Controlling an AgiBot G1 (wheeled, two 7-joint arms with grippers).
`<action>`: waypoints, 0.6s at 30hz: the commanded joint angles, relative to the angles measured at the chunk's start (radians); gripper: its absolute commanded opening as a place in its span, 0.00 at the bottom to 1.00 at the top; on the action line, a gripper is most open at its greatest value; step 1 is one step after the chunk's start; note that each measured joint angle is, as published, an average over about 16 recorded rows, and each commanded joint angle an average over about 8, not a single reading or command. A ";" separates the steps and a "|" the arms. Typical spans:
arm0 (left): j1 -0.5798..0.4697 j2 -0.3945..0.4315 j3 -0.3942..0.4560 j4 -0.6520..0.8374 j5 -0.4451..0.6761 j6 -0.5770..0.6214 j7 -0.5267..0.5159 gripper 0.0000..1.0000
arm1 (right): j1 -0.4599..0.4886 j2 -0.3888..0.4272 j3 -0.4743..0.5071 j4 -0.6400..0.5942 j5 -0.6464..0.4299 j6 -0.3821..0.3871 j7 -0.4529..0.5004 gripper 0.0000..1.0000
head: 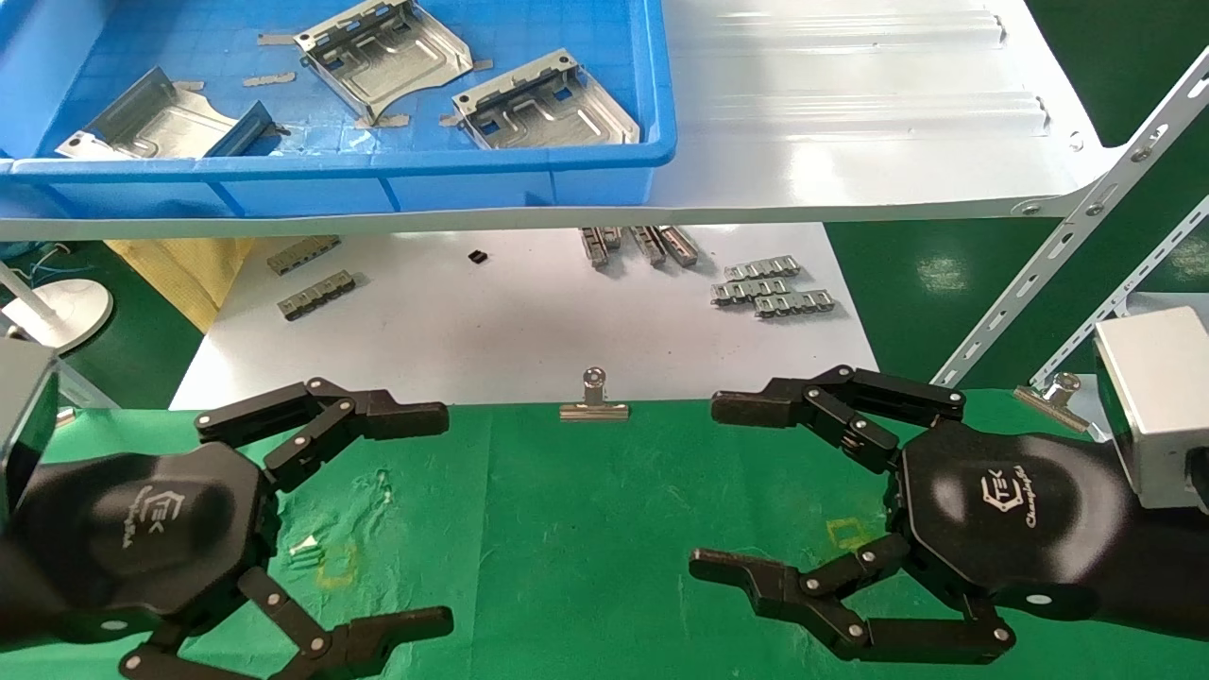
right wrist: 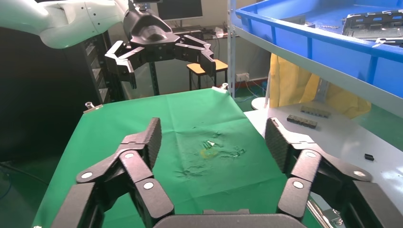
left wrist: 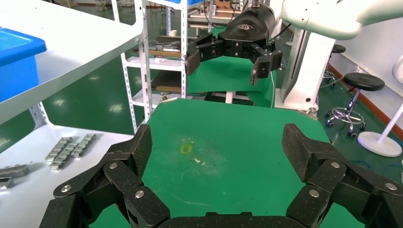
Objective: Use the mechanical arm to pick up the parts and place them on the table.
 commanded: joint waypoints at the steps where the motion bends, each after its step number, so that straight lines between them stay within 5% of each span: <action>1: 0.000 0.000 0.000 0.000 0.000 0.000 0.000 1.00 | 0.000 0.000 0.000 0.000 0.000 0.000 0.000 0.00; 18: 0.000 0.000 0.000 0.000 0.000 0.000 0.000 1.00 | 0.000 0.000 0.000 0.000 0.000 0.000 0.000 0.00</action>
